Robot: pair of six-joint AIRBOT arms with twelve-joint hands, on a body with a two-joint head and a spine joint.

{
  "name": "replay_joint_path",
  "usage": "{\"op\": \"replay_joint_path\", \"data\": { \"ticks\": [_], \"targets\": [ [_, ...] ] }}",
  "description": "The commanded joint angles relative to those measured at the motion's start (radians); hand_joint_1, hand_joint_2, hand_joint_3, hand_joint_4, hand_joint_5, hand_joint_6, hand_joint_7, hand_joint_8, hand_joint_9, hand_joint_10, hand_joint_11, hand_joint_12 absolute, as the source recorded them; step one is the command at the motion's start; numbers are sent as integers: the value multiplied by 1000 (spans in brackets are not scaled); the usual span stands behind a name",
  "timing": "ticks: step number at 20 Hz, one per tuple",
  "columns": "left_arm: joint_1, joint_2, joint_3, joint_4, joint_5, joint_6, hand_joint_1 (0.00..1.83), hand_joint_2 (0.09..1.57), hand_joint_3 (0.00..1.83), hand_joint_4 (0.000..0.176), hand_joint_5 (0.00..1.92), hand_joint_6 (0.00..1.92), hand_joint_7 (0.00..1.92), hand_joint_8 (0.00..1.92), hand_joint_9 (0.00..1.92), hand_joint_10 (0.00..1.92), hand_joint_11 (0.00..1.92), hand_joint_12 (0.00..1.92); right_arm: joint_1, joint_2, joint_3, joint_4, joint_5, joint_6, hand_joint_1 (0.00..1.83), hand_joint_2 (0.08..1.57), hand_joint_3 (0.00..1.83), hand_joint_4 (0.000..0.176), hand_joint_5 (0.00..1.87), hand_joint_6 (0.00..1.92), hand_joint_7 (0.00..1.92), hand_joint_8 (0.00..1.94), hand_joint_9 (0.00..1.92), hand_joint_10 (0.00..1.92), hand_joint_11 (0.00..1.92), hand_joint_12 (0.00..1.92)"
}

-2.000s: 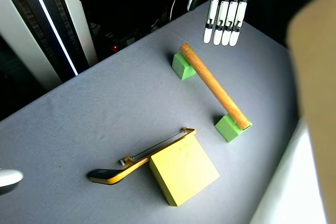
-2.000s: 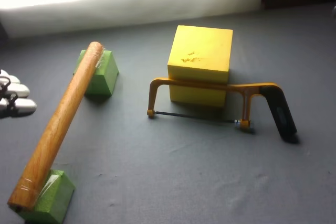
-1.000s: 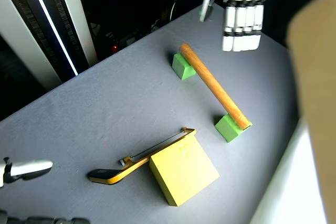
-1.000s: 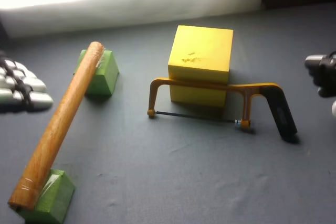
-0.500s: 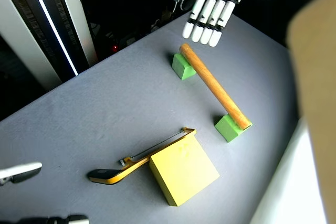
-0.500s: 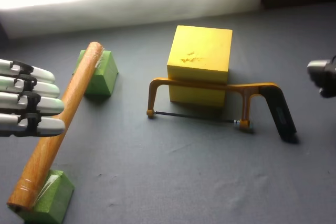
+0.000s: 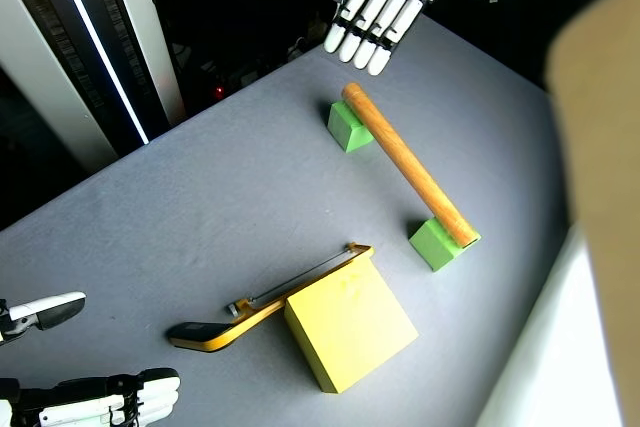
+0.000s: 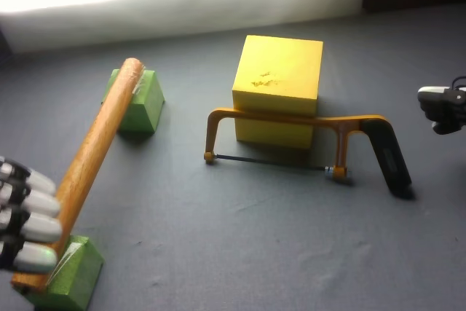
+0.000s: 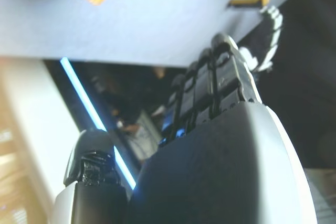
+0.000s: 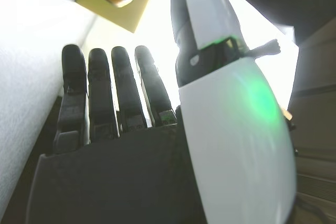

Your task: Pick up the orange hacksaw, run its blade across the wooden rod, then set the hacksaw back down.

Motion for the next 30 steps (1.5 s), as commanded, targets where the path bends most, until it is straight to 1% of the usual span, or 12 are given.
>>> {"op": "replay_joint_path", "data": {
  "ticks": [1, 2, 3, 5, 9, 15, 16, 17, 20, 24, 27, 30],
  "targets": [
    [-1, -2, 7, -69, -33, -3, 152, 1283, 0, 0, 61, 7, 73, 5, 62, 4, 0, 295, -2, -6, 9, 55, 107, 4, 959, 1067, 3, 0, 120, 1, 119, 1, 153, 1, 0, 710],
    [9, -7, 10, -55, -25, -3, 152, 1283, 0, 0, 71, 10, 80, 7, 70, 7, 0, 296, -1, -18, 17, 55, 100, 1, 965, 1071, 4, 0, 126, 2, 121, 1, 151, 0, 0, 674],
    [19, -16, 16, -36, -20, -3, 162, 1290, 1, 0, 45, 3, 41, 1, 27, 2, 0, 179, 4, -30, 27, 58, 92, 1, 985, 1065, 0, 0, 142, 7, 134, 5, 152, 0, 0, 666],
    [36, -27, 21, -28, -6, -5, 152, 1301, 4, 0, 25, 3, 19, 3, 5, 0, 0, 104, 12, -45, 38, 87, 73, 1, 966, 1070, 2, 0, 148, 6, 139, 4, 157, 2, 0, 710],
    [70, -43, 19, -15, 66, -21, 147, 1292, 0, 0, 36, 1, 44, 1, 26, 3, 0, 198, 34, -70, 42, 210, 26, -59, 961, 1061, 0, 0, 164, 6, 139, 5, 162, 6, 0, 713],
    [107, -56, 10, 50, 150, -38, 127, 1292, 1, 0, 45, 3, 36, 1, 27, 2, 0, 214, 96, -108, 45, 211, -14, -41, 984, 1056, 0, 0, 184, 8, 155, 5, 181, 8, 0, 735],
    [110, -58, 9, 50, 158, -38, 115, 1297, 2, 0, 30, 1, 38, 2, 28, 2, 0, 226, 102, -112, 45, 211, -19, -41, 976, 1062, 1, 0, 173, 1, 147, 1, 172, 3, 0, 704],
    [113, -60, 9, 50, 164, -38, 159, 1302, 1, 0, 24, 0, 22, 1, 2, 0, 0, 131, 111, -120, 45, 211, -28, -41, 985, 1074, 3, 0, 165, 0, 139, 1, 166, 0, 0, 661],
    [116, -60, 2, 50, 177, -50, 164, 1282, 0, 0, 59, 3, 56, 3, 48, 6, 0, 250, 128, -134, 45, 211, -39, -40, 948, 1075, 3, 0, 141, 0, 128, 0, 162, 0, 0, 668],
    [126, -60, -2, 55, 178, -50, 181, 1293, 1, 0, 46, 3, 27, 4, 18, 4, 0, 94, 162, -152, 44, 192, -58, -46, 952, 1087, 6, 0, 146, 1, 131, 1, 167, 2, 0, 680],
    [132, -60, -1, 55, 184, -50, 162, 1295, 0, 0, 54, 1, 47, 2, 42, 0, 0, 146, 181, -164, 44, 173, -75, -42, 949, 1079, 1, 0, 136, 1, 112, 0, 147, 0, 0, 634],
    [140, -60, 1, 58, 184, -50, 123, 1299, 2, 0, 28, 0, 38, 0, 30, 0, 0, 160, 185, -170, 42, 165, -83, -38, 937, 1097, 5, 0, 130, 0, 111, 0, 158, 2, 0, 708]
  ]
}}
